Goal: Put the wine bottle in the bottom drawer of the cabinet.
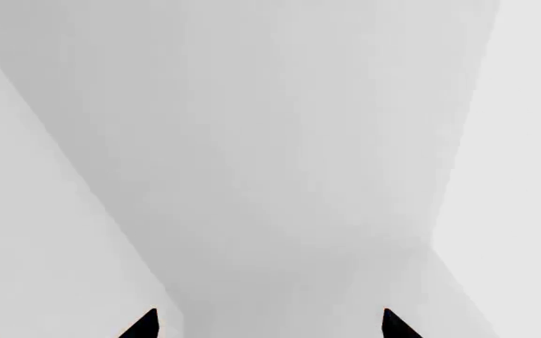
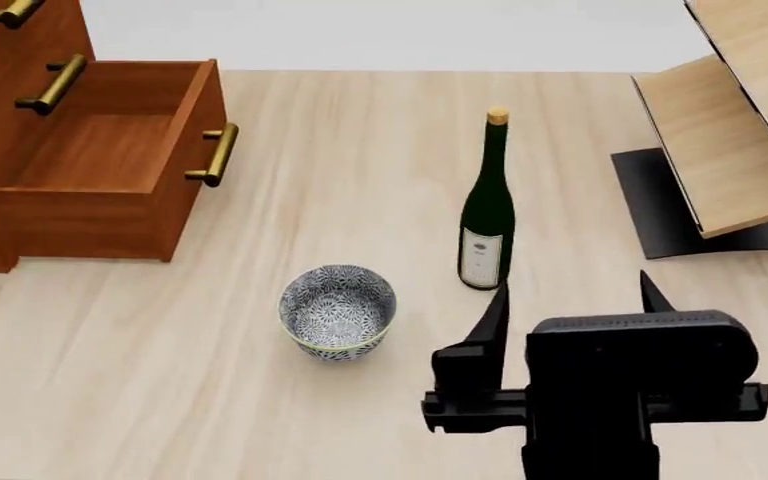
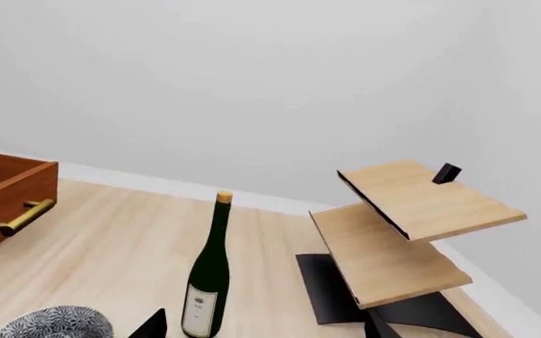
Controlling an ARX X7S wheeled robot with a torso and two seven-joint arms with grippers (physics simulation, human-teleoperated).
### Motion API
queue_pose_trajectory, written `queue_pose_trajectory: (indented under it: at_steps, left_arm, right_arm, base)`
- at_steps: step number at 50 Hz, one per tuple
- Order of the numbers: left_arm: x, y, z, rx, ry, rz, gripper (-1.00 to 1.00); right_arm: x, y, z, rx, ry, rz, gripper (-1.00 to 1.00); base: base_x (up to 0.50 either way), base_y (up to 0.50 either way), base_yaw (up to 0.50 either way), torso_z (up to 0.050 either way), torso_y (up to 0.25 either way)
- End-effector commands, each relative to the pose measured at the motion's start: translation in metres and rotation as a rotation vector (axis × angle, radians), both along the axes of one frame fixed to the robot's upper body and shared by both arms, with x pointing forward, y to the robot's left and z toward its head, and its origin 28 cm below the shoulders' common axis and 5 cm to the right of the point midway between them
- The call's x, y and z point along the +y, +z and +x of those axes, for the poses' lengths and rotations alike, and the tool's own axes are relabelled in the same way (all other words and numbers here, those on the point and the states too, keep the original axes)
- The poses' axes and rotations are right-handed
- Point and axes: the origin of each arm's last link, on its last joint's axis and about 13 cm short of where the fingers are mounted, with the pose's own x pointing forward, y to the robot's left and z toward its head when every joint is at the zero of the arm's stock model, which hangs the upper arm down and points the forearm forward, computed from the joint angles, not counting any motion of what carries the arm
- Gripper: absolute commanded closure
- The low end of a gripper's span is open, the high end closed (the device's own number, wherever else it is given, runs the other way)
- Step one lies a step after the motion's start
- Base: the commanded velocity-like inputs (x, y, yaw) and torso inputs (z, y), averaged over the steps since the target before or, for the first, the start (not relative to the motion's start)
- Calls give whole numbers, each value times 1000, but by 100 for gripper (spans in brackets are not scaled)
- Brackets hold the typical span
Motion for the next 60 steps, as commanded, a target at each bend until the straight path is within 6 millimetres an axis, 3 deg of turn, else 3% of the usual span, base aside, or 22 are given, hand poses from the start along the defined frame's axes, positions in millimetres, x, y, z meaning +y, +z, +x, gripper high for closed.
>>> queue_pose_trajectory:
  at_steps: [1,8,22,60]
  left_arm:
    - [6,2,-21,-269,61,-124,-100]
    - [8,1,-38,-368,181,-161,-100]
    - [7,0,-28,-213,146,-132,-100]
    - [7,-8,-25,-163,157,-117,-100]
  right_arm:
    - [2,-1,4,0,-1,-10,-100]
    - [3,1,6,8,8,-21,-100]
    - [5,0,10,6,20,-17,-100]
    - [7,0,7,-12,37,-20,-100]
  base:
    - [0,0,0,0,0]
    - [0,0,0,0,0]
    - [0,0,0,0,0]
    - [142,162,0,0,0]
